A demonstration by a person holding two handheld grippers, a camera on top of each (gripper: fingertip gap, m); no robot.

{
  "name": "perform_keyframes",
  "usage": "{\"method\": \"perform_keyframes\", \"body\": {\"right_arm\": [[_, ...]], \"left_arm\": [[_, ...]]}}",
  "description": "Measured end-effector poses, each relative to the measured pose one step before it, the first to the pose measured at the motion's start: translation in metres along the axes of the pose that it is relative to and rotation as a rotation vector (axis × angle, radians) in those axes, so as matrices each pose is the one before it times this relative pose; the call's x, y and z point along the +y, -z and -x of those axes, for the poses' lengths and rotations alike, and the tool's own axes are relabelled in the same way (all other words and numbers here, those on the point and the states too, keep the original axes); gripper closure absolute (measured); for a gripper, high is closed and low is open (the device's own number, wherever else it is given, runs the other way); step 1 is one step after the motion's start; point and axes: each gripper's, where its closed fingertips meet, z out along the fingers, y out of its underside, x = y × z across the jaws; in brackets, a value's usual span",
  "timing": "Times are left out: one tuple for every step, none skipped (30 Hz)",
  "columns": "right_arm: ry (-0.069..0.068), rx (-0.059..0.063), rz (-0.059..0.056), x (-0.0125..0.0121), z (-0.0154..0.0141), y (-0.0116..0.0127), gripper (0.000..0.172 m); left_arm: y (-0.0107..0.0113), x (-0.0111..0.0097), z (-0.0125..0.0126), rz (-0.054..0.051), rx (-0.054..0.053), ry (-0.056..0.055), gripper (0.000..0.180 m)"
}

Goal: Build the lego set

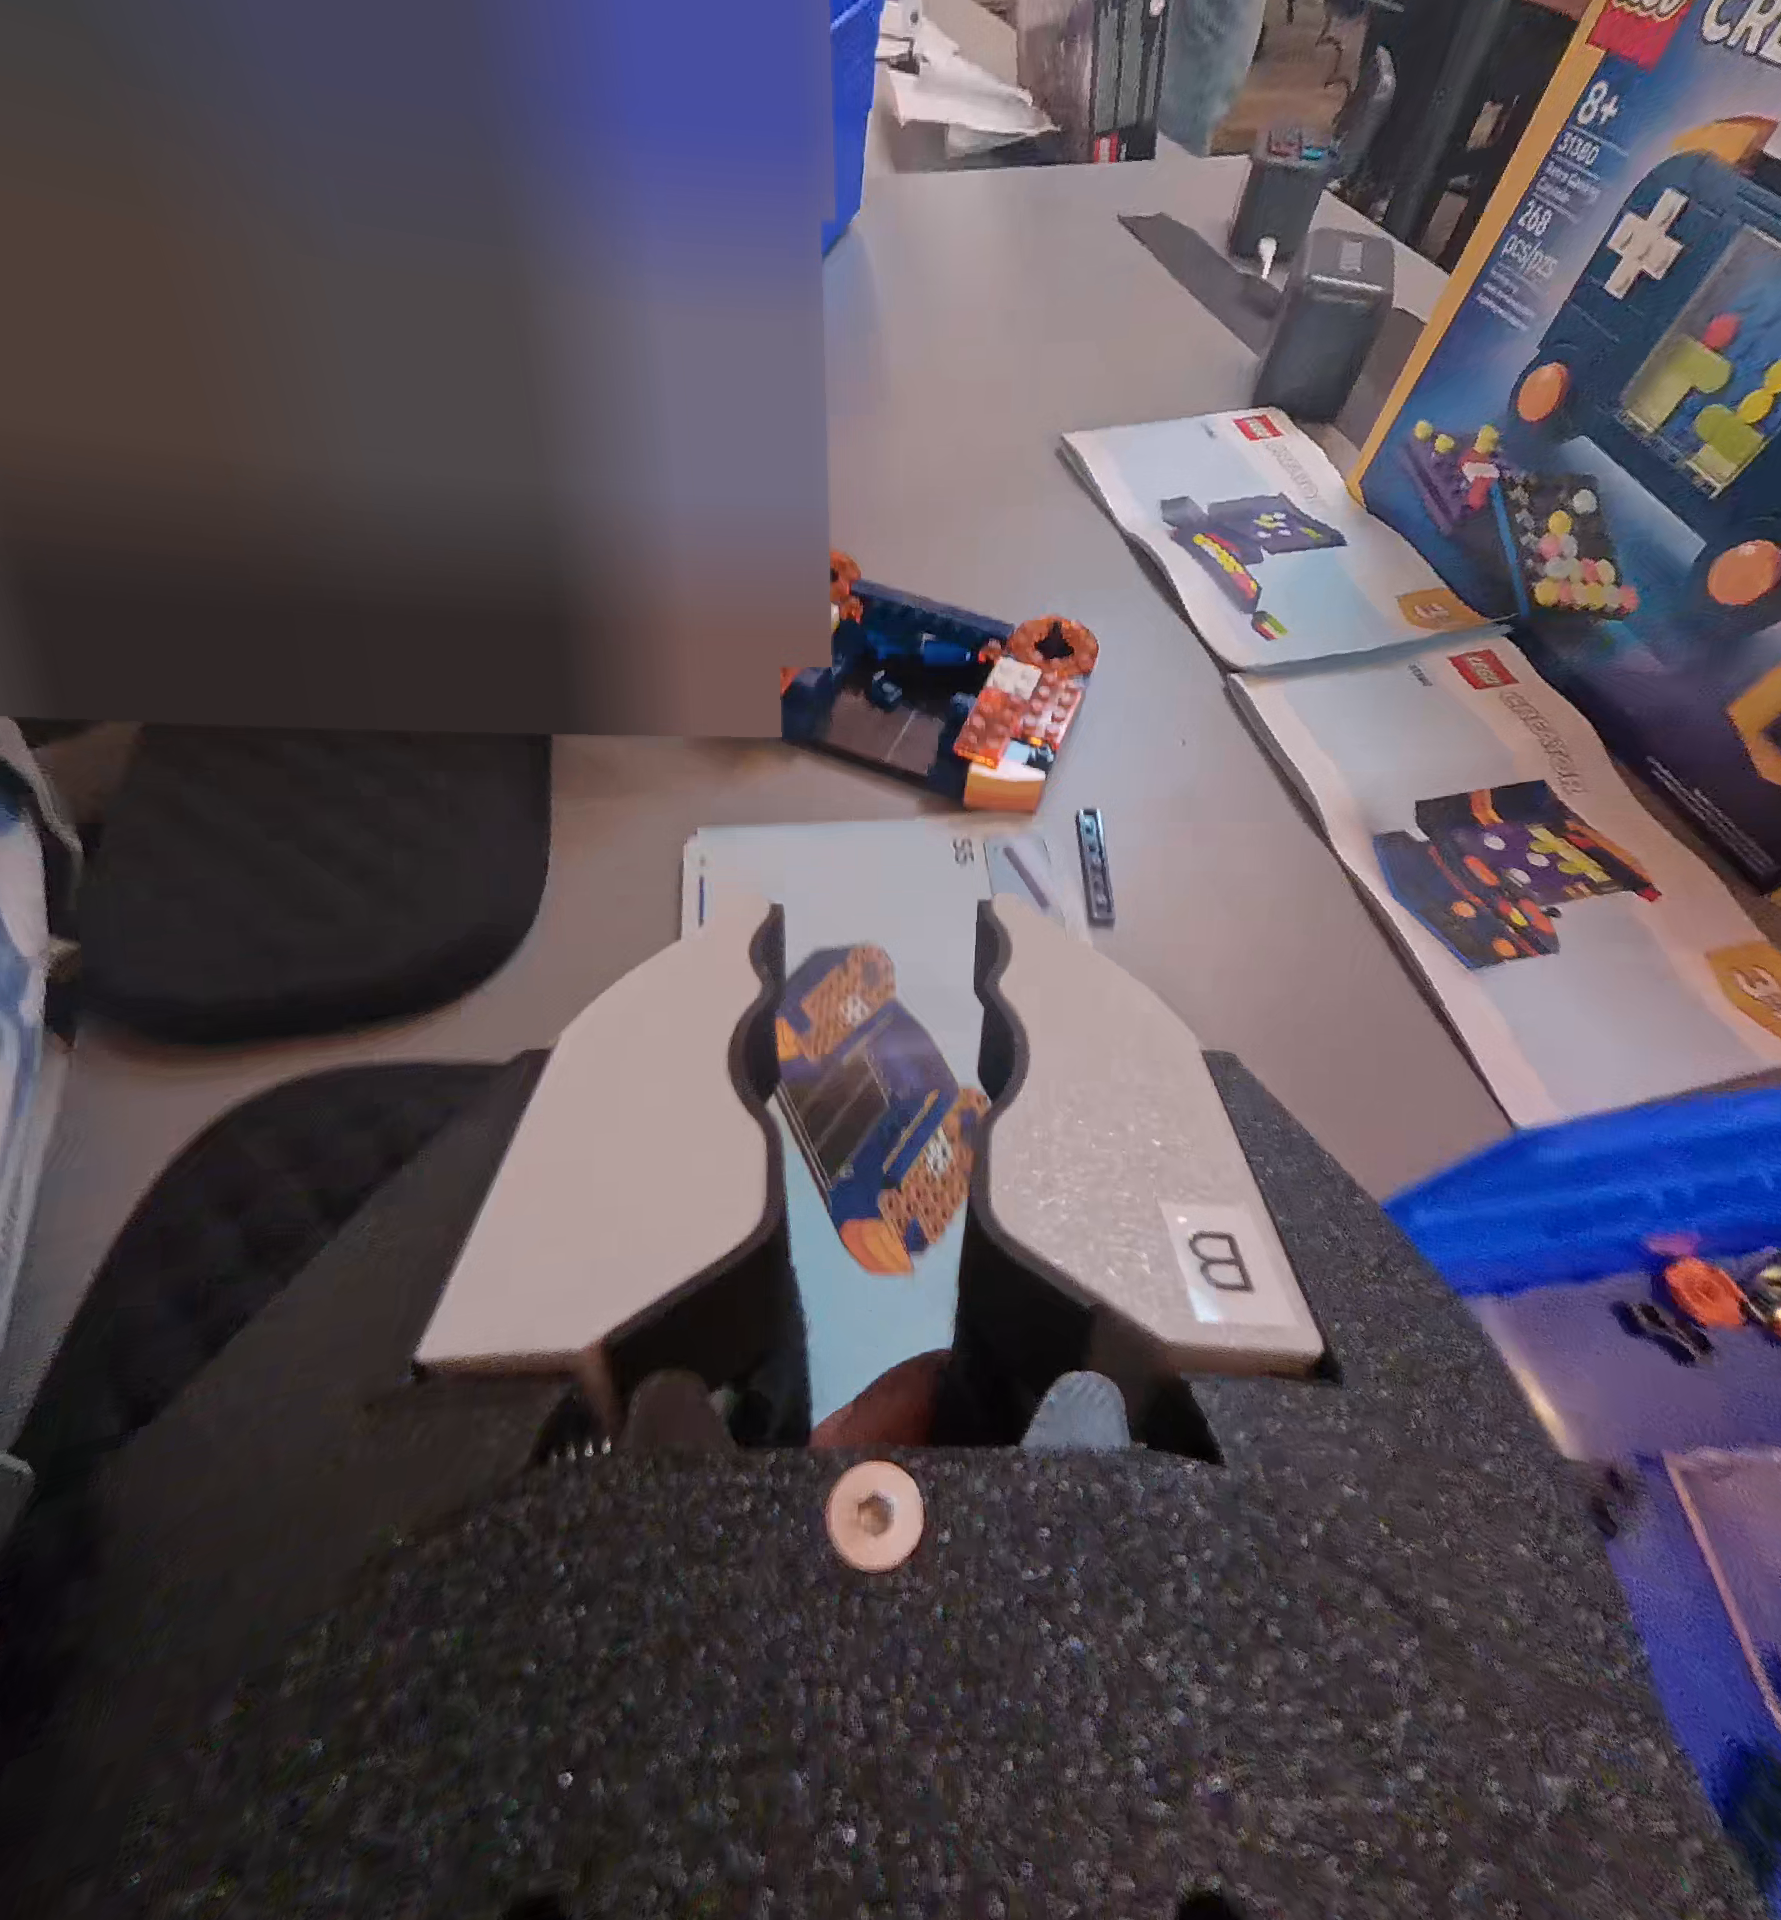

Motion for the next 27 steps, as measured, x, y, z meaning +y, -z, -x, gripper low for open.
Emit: {"method": "perform_keyframes", "body": {"right_arm": [[0.0121,0.016,-0.0024,0.00503,-0.00295,0.00585,0.139],[-0.0032,0.0288,-0.0042,0.00552,-0.00592,0.00625,0.139],[-0.0143,0.0282,-0.0047,0.00542,-0.0071,0.0068,0.142],[-0.019,0.0233,-0.0071,0.00504,-0.00706,0.00722,0.145],[-0.0177,0.0219,-0.0108,0.00403,-0.00696,0.00783,0.15],[-0.0125,0.025,-0.0178,0.00263,-0.00735,0.00848,0.16],[-0.0055,0.0228,-0.0206,0.0018,-0.00658,0.0084,0.172],[0.0053,0.0122,-0.023,0.0012,-0.00439,0.00777,0.172],[0.0091,0.0151,-0.0274,0.00048,-0.00393,0.00644,0.172],[0.0055,0.0162,-0.0353,-0.00041,-0.00341,0.00499,0.172],[-0.0091,0.0122,-0.0434,-0.00141,-0.00274,0.00327,0.172],[-0.031,0.0115,-0.0456,-0.00227,-0.00303,0.00193,0.172],[-0.048,0.0119,-0.04,-0.00276,-0.00344,0.0007,0.172],[-0.0512,0.0042,-0.0225,-0.00214,-0.00225,0.00014,0.171],[-0.0318,-0.0085,-0.0044,-0.00098,-0.00016,-0.00012,0.164],[-0.0085,0.0003,0.0049,0.00058,-0.00091,0.00009,0.16],[0.007,0.0201,0.0124,0.00206,-0.00307,0.00057,0.16],[0.0177,0.0298,0.0165,0.00269,-0.00384,0.00124,0.163],[0.0288,0.018,0.0075,0.0011,-0.00174,0.00219,0.172],[0.0339,0.006,-0.0084,-0.00177,0.0001,0.00256,0.172],[0.035,0.0015,-0.0067,-0.00236,0.00053,0.00289,0.172],[0.0326,0.0081,0.0062,-0.00128,-0.0012,0.00316,0.172],[0.0276,0.0189,0.0193,0.00062,-0.00325,0.00343,0.172],[0.0171,0.0247,0.0232,0.00189,-0.00464,0.00372,0.172],[0.0038,0.0276,0.018,0.00239,-0.00541,0.00328,0.168],[0.0001,0.025,0.0099,0.00226,-0.00509,0.00276,0.172],[0.0034,0.0149,0.0003,0.00126,-0.00307,0.00224,0.172]], "left_arm": [[-0.00072,0.001,-0.00011,0.0089,0.0005,-0.0009,0.144],[-0.00087,0.00106,-0.00031,0.0091,0.0018,-0.0009,0.144],[-0.00072,0.00086,-0.00048,0.0079,0.0031,-0.0014,0.145],[-0.00065,0.00066,-0.00066,0.006,0.0042,-0.0019,0.145],[-0.0003,0.00045,-0.00058,0.0032,0.0051,-0.0006,0.146],[-0.00002,0.00005,-0.00036,-0.0001,0.0041,0.0015,0.147],[0.00024,-0.0003,0.0002,-0.0028,0.0011,0.0033,0.148],[0.0004,-0.00053,0.00038,-0.0048,0.0,0.0049,0.149],[0.00057,-0.00069,0.00044,-0.0065,0.0013,0.0059,0.153],[0.00068,-0.0007,0.00028,-0.0068,0.0022,0.0064,0.158],[0.00066,-0.0008,-0.00042,-0.0073,0.0077,0.0042,0.163],[0.00065,-0.00069,-0.00018,-0.007,0.0054,0.0047,0.169],[0.00067,-0.00074,0.00033,-0.0071,0.0031,0.0077,0.175],[0.00066,-0.00068,0.00044,-0.0064,0.0026,0.0079,0.177],[0.00052,-0.00067,-0.00003,-0.0061,0.0046,0.005,0.179],[0.00049,-0.00053,0.00011,-0.0053,0.0022,0.0042,0.179],[0.00037,-0.00054,0.00081,-0.0045,-0.0017,0.0067,0.179],[0.00041,-0.00032,0.00093,-0.0035,-0.003,0.0071,0.179],[0.00018,-0.00022,0.00105,-0.0026,-0.0042,0.0058,0.177],[0.00016,-0.00019,0.00083,-0.0019,-0.0043,0.0042,0.176],[0.00005,-0.00011,0.00061,-0.0006,-0.0036,0.003,0.174],[0.00011,-0.00014,0.00005,-0.0008,0.0005,0.0005,0.174],[0.00016,-0.00012,-0.00011,-0.0015,0.0007,0.0002,0.174],[0.00016,-0.00022,0.00008,-0.0018,0.0007,0.0016,0.174],[0.00018,-0.00002,-0.00003,-0.0011,0.0021,0.0025,0.175],[0.00006,-0.00005,0.00003,-0.0003,0.0028,0.0035,0.176],[0.00006,-0.00004,0.00044,-0.0004,0.0008,0.0054,0.176]]}}
